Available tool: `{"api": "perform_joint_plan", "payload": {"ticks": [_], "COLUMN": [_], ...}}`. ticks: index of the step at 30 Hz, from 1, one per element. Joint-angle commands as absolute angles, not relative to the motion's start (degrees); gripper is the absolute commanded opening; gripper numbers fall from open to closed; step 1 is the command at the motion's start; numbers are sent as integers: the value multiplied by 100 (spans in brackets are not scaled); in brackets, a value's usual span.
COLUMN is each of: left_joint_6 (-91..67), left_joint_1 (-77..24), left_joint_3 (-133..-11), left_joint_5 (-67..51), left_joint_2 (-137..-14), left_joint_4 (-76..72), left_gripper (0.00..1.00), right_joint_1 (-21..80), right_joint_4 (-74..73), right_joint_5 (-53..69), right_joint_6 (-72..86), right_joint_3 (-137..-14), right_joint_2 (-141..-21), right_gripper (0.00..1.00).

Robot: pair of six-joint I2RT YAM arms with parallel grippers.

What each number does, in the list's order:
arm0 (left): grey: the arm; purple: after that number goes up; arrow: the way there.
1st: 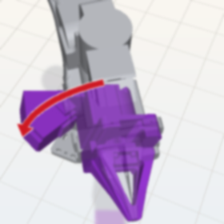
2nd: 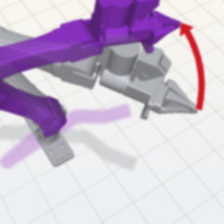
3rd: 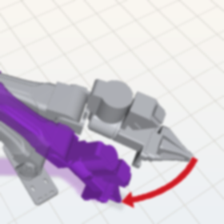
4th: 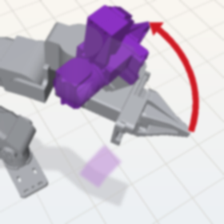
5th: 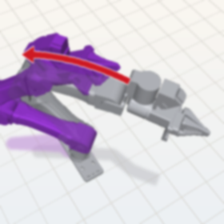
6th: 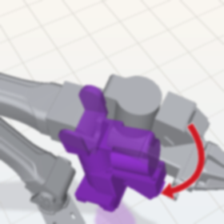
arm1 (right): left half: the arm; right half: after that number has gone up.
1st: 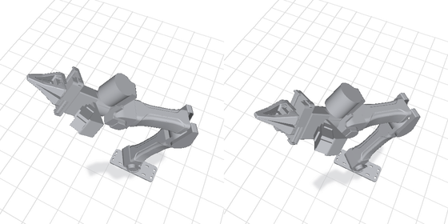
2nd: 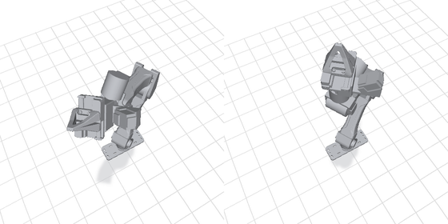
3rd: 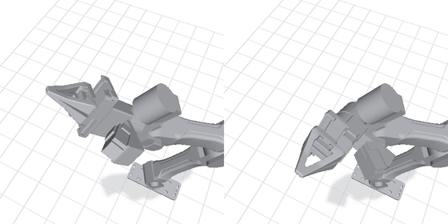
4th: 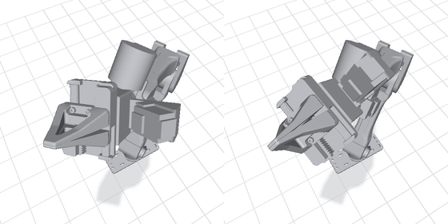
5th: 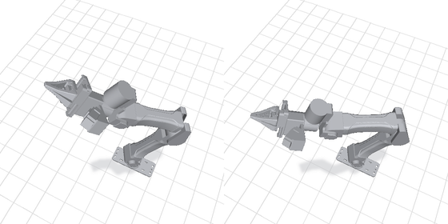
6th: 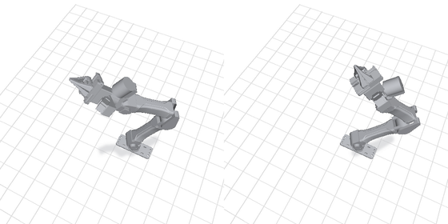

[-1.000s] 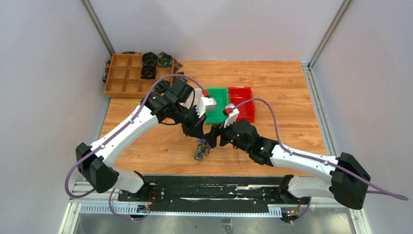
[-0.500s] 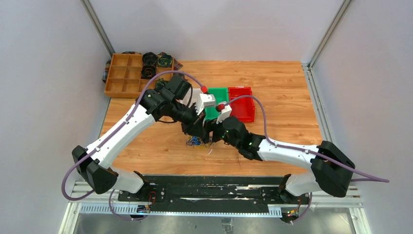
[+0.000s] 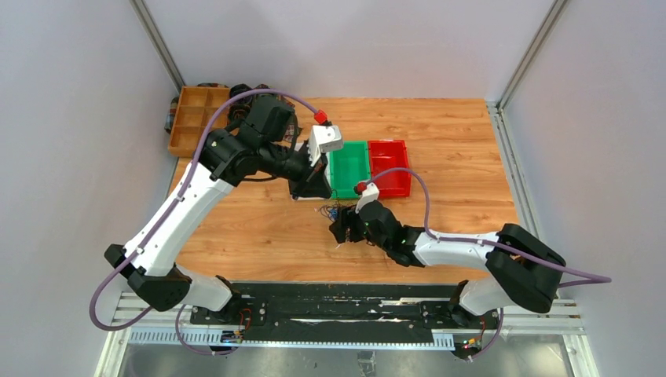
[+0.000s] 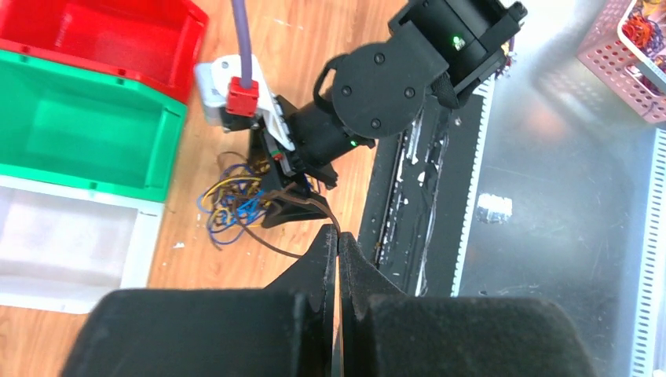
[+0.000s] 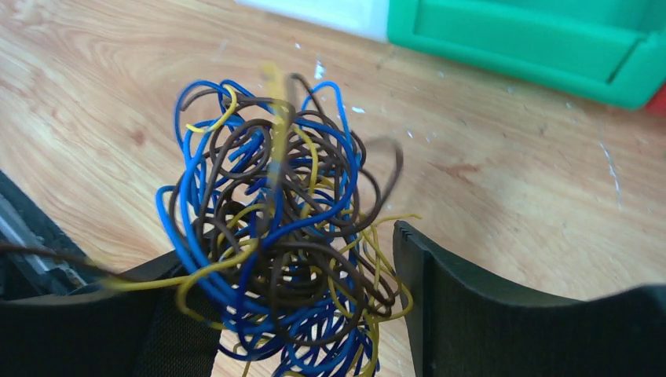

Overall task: Untangle the cables
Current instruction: Untie the cable.

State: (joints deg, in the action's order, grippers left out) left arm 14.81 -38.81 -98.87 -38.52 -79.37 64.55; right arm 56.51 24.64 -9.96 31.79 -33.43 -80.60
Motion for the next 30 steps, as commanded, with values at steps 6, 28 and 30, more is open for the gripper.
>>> {"api": "perform_joint_plan", "payload": {"ticks": [6,28,30], "left_joint_6": [1718,2097,2043], "left_joint_1": [-3877,-3883,-3883], "left_joint_3": [-10886,-11109,-10831], "left_joint_5": [-3207,-1883,-1916], "left_joint_2": [-7683,-7383,-7411], "left_joint_4": [6574,6569,6573], "left_gripper": [0,0,0], "right_joint_1": [5726,5735,5766], "right_joint_4": [2649,1803,1634], "right_joint_5": [-1383,-1351,-1216], "right_joint_6": [3456,3331,3156], "right_joint_3": [-2624,-2525,-2765], "right_joint_2": [-8043,-6854,-6606], "right_gripper": [64,71,75]}}
